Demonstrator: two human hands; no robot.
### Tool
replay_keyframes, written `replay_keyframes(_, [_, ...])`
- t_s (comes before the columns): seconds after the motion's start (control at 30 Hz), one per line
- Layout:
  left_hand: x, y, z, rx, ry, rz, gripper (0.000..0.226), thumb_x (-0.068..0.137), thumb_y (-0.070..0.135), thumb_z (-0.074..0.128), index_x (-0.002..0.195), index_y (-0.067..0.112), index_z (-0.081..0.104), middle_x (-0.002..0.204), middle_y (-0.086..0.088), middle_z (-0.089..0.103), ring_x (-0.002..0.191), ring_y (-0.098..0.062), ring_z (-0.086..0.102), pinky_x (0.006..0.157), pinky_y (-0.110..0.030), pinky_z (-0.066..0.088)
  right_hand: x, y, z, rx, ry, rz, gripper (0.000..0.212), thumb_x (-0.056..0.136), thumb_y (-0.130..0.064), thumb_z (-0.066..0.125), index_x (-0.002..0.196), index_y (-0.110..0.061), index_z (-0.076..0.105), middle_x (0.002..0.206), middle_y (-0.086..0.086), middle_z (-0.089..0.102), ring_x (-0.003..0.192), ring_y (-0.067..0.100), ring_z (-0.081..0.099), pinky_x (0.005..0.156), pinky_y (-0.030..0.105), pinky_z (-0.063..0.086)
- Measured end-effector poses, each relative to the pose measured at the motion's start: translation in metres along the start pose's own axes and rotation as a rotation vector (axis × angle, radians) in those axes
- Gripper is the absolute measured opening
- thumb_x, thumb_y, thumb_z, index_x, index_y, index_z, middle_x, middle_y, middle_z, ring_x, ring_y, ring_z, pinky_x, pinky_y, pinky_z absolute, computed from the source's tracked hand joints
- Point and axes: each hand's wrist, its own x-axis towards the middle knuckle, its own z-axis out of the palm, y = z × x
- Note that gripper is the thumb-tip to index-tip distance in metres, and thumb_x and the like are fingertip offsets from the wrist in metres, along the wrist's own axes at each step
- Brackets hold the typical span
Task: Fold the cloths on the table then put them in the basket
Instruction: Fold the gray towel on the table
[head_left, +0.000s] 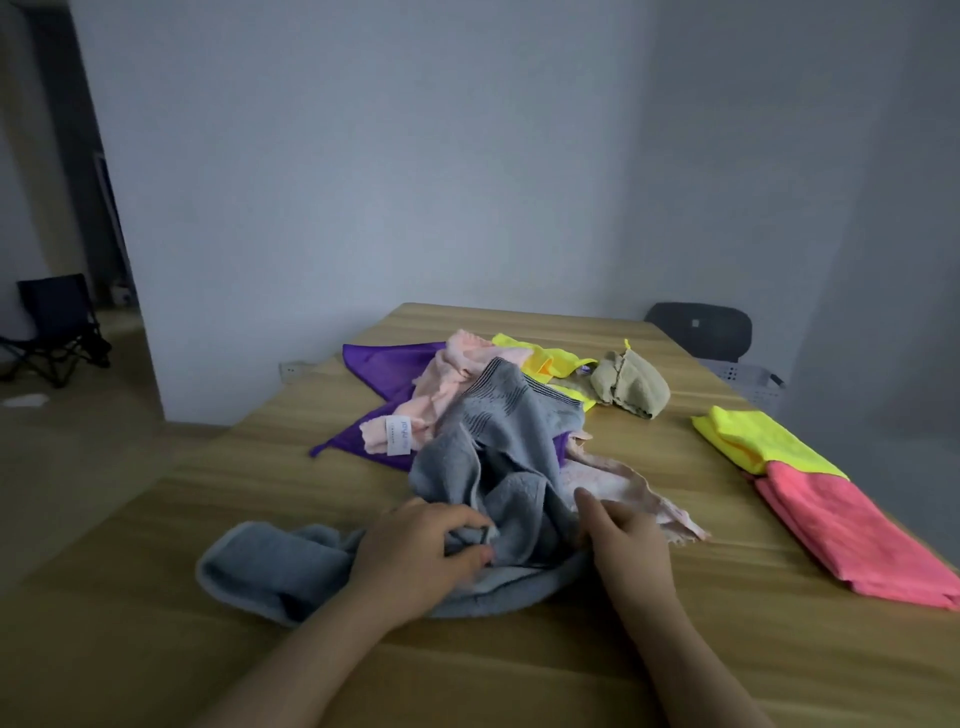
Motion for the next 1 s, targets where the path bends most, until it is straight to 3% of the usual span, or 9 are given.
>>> replay_keyframes(0.1, [-0.006,0.004,-0.015,-0.380,-0.041,-0.129,0.009,0.085,0.034,0.065,0.084,0.042,0.068,0.067,0.017,0.060,0.062,0.006,0.051,0.058,-0.009,0.039,-0.003,0.000,-0.003,-0.039,0.153,-0.049,0.039,0.088,-0.030,0.059,0.057,-0.011,0.046,0.054,0.001,0.046,0.052,0.013,0.041,0.054,0.029,0.032])
replay_keyframes(0.2, [0.009,0.011,-0.041,-0.743,0.092,-0.254,0.018,0.088,0.023,0.062,0.073,0.030,0.070,0.071,0.013,0.065,0.068,0.001,0.058,0.064,-0.014,0.045,-0.010,-0.004,0.001,-0.008,0.081,-0.137,0.011,0.084,-0.029,0.065,0.083,-0.019,0.059,0.078,-0.007,0.060,0.073,0.012,0.057,0.068,0.031,0.046])
replay_keyframes(0.33, [0.047,0.014,-0.074,-1.002,0.386,-0.390,0.018,0.090,0.014,0.059,0.073,0.016,0.065,0.076,-0.002,0.067,0.079,-0.019,0.059,0.075,-0.028,0.045,-0.013,-0.002,0.006,-0.174,-0.172,-0.191,0.039,0.084,-0.028,0.067,0.121,-0.029,0.054,0.112,-0.011,0.055,0.104,0.008,0.052,0.092,0.028,0.043])
replay_keyframes(0.4, [0.066,0.003,-0.084,-0.764,0.523,-0.471,0.010,0.090,0.013,0.054,0.088,0.015,0.064,0.087,-0.006,0.065,0.088,-0.022,0.058,0.076,-0.030,0.043,-0.013,-0.001,0.006,-0.240,-0.197,-0.194,0.040,0.084,-0.021,0.066,0.121,-0.029,0.054,0.108,-0.009,0.058,0.102,0.007,0.054,0.086,0.021,0.042])
replay_keyframes(0.5, [0.069,-0.006,-0.081,-0.171,0.499,-0.567,0.051,0.090,0.017,0.049,0.138,0.019,0.034,0.137,-0.010,0.043,0.125,-0.032,0.041,0.099,-0.042,0.037,-0.011,0.001,0.006,-0.253,-0.142,-0.173,0.043,0.082,-0.015,0.066,0.123,-0.025,0.055,0.104,-0.007,0.061,0.096,0.009,0.057,0.079,0.018,0.039])
replay_keyframes(0.6, [0.055,0.005,-0.053,0.209,0.403,-0.232,0.057,0.088,0.040,0.051,0.141,0.029,0.031,0.150,-0.005,0.026,0.138,-0.027,0.022,0.107,-0.045,0.027,-0.007,0.002,0.008,-0.331,-0.142,-0.214,0.050,0.082,-0.015,0.064,0.129,-0.027,0.051,0.119,-0.006,0.057,0.106,0.011,0.053,0.084,0.019,0.037])
replay_keyframes(0.77, [0.031,-0.002,0.003,0.342,-0.286,-0.246,0.054,0.084,0.054,0.047,0.134,0.045,0.028,0.156,0.003,0.003,0.143,-0.032,-0.003,0.110,-0.055,0.013,-0.007,0.003,0.009,-0.404,-0.171,-0.203,0.044,0.085,-0.014,0.058,0.126,-0.029,0.053,0.098,-0.006,0.062,0.098,0.014,0.055,0.079,0.022,0.042])
replay_keyframes(0.87, [0.022,-0.016,0.009,0.352,-0.193,-0.182,0.038,0.093,0.038,0.039,0.130,0.038,0.039,0.144,0.003,0.030,0.138,-0.027,0.017,0.104,-0.047,0.032,-0.010,0.002,0.004,-0.349,-0.119,-0.172,0.024,0.082,-0.014,0.060,0.093,-0.034,0.061,0.076,-0.016,0.059,0.072,0.006,0.054,0.057,0.010,0.037])
replay_keyframes(1.0, [0.016,-0.039,-0.015,0.292,-0.195,-0.005,0.035,0.096,0.022,0.041,0.129,0.030,0.048,0.124,0.007,0.048,0.124,-0.013,0.036,0.095,-0.036,0.042,-0.014,-0.004,0.001,-0.216,-0.141,-0.104,0.022,0.076,-0.009,0.057,0.070,-0.029,0.050,0.062,-0.006,0.056,0.057,0.006,0.049,0.054,0.022,0.038])
